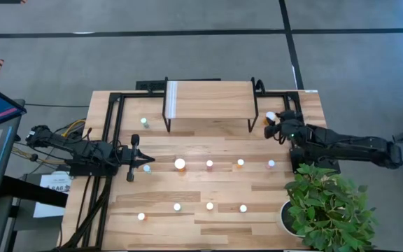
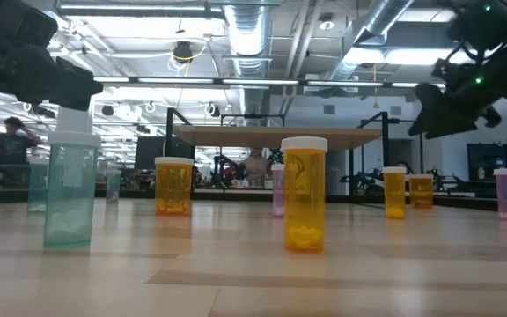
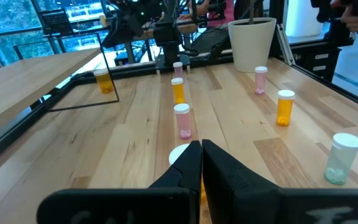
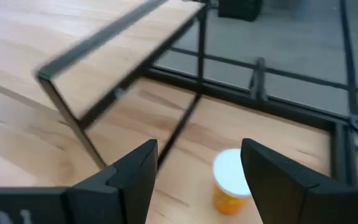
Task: Pick and place medicine bottles onto shelf by color
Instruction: Put the top big orange pill bottle on the shelf
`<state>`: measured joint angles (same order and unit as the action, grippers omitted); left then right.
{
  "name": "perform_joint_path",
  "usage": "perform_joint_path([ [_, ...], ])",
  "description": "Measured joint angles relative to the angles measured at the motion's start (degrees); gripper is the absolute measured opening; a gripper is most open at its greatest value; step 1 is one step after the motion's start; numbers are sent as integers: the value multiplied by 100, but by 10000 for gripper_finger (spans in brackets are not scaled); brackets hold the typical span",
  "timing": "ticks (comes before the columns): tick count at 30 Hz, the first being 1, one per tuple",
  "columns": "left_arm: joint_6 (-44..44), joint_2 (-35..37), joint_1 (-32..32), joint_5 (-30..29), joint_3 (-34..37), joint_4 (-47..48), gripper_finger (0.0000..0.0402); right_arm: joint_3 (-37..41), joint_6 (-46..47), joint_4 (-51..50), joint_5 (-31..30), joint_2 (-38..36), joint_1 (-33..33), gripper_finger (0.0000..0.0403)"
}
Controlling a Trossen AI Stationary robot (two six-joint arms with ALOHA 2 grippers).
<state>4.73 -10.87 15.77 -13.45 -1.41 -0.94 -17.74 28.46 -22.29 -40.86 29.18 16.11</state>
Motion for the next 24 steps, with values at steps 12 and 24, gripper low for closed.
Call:
perform_joint_path([
  [12, 0, 1, 0, 0, 0, 1, 2, 682, -481, 1062, 1404, -47, 1389, 255],
  [24, 0, 0, 0, 0, -2, -1, 2, 833, -651, 1366, 1447, -26, 2121, 255],
])
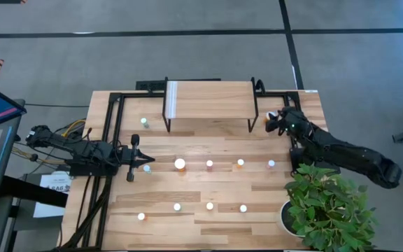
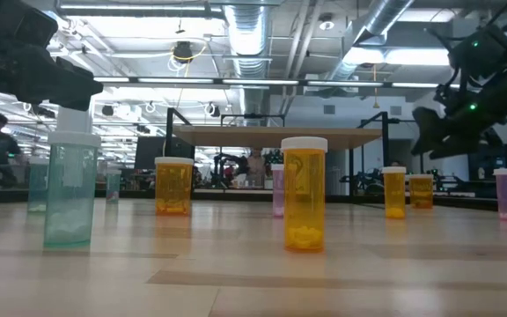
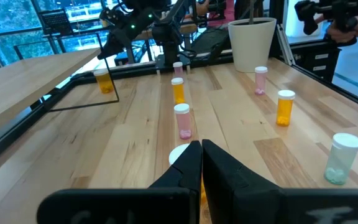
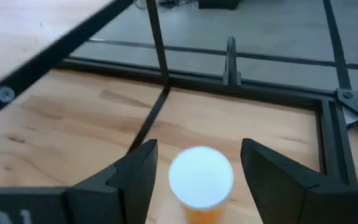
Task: Pick and place medicine bottles onto shelf by color
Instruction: Put the top big orange pill bottle on the shelf
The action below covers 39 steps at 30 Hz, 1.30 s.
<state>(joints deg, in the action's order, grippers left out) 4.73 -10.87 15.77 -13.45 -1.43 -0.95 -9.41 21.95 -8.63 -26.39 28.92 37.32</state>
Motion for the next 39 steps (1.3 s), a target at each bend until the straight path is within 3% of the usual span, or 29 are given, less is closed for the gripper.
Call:
perform_joint_path([
  [23, 0, 2, 0, 0, 1, 1, 2, 0, 66, 567, 110, 3, -96, 255],
  [31, 0, 2, 0, 0, 2, 2, 2, 0, 11, 569, 432, 223, -98, 257],
  [35, 0, 0, 0, 0, 2, 0, 2, -2, -3, 569, 446, 397, -98, 276],
  [39, 0, 2, 0, -1, 2, 1, 2, -2, -90, 567, 448, 564, -98, 322],
])
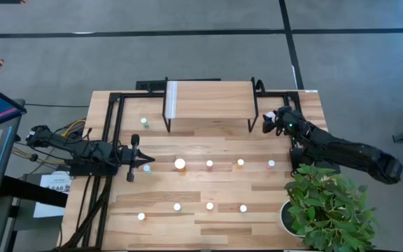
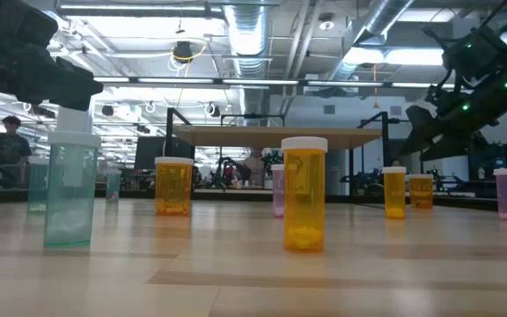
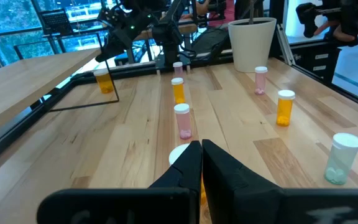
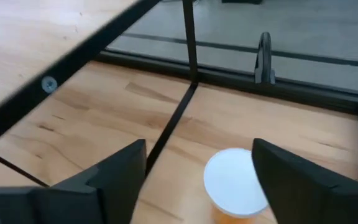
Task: Pick and place medicine bottles onto shelf by color
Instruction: Put the top big orange pill bottle on the shelf
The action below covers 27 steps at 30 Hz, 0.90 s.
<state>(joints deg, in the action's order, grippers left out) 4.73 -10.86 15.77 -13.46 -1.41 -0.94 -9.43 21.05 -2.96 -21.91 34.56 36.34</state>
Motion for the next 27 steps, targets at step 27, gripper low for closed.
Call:
perform_joint_path([
  [27, 0, 1, 0, 0, -1, 1, 2, -2, -9, 222, -687, 759, 23, 364],
])
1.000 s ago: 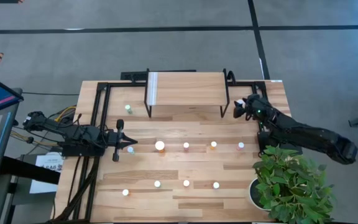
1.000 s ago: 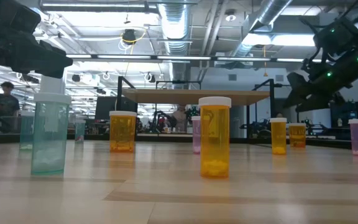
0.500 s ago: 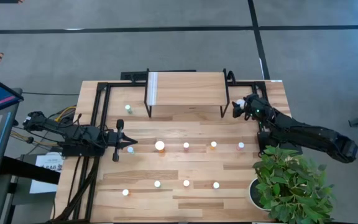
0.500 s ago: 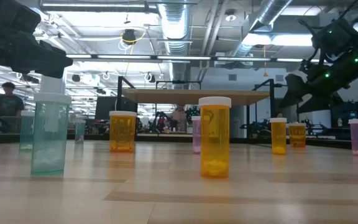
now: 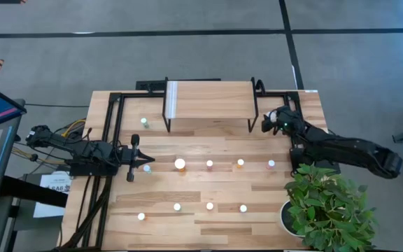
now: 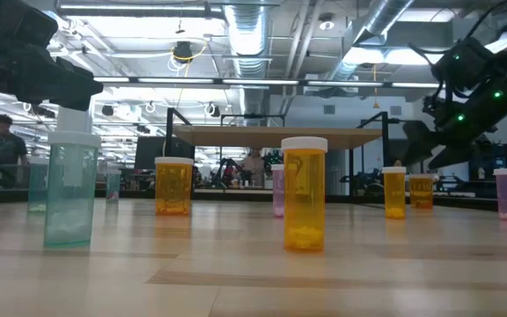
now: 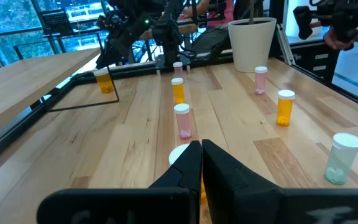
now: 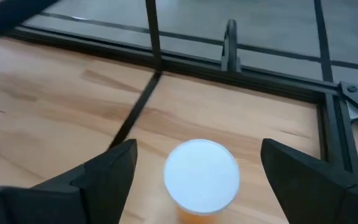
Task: Pick and place medicine bottles onto shelf by color
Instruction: Put the top big orange pill bottle on the shelf
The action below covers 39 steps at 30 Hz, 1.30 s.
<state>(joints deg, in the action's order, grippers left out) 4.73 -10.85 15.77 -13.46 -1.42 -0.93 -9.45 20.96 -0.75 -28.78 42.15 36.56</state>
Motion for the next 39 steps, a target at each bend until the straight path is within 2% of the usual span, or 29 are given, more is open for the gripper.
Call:
perform_joint_path([
  [11, 0, -1, 0, -2, 0, -1, 2, 0, 259, 123, 27, 655, 328, 364],
  [28, 0, -1, 0, -2, 1, 0, 2, 0, 465, 1145, 182, 1979, 414, 363],
  [39, 0, -1, 0, -1, 1, -2, 2, 0, 406, 1336, 184, 2053, 414, 320],
])
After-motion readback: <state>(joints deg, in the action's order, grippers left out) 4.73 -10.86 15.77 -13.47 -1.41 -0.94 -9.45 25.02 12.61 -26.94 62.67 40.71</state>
